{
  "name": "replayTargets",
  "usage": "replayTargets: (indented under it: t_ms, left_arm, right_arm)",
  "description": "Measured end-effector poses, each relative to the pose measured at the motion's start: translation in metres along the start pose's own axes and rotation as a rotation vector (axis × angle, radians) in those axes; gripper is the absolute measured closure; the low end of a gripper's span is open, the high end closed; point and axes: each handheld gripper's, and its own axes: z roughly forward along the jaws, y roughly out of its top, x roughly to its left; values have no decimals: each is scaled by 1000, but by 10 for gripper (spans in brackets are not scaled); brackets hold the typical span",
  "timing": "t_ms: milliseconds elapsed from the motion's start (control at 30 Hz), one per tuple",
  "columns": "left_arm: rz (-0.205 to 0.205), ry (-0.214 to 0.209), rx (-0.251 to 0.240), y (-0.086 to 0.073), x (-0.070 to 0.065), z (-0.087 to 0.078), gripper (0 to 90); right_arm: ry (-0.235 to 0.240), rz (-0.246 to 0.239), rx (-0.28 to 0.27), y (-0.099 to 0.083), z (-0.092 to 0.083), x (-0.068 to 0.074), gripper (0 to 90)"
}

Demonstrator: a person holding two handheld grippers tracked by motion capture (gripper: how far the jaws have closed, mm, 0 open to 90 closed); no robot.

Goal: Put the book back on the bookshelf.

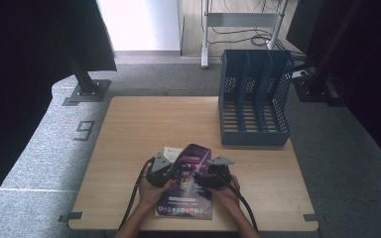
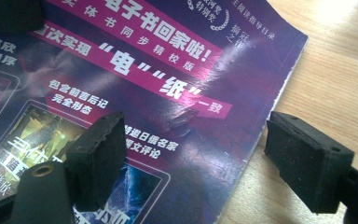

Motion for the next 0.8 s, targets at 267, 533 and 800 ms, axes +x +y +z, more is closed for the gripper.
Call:
replayTargets:
  t_ms: [267, 533, 800]
  left_arm:
    - [1, -12, -13, 4, 0, -5, 878]
    - [15, -23, -39, 10, -4, -11, 880]
    - [18, -46, -78, 16, -6, -21, 881]
  right_arm:
    - [22, 54, -28, 4, -7, -10, 201]
    - [28, 54, -44, 6, -11, -12, 206]
    - [85, 81, -71, 8, -15, -17, 204]
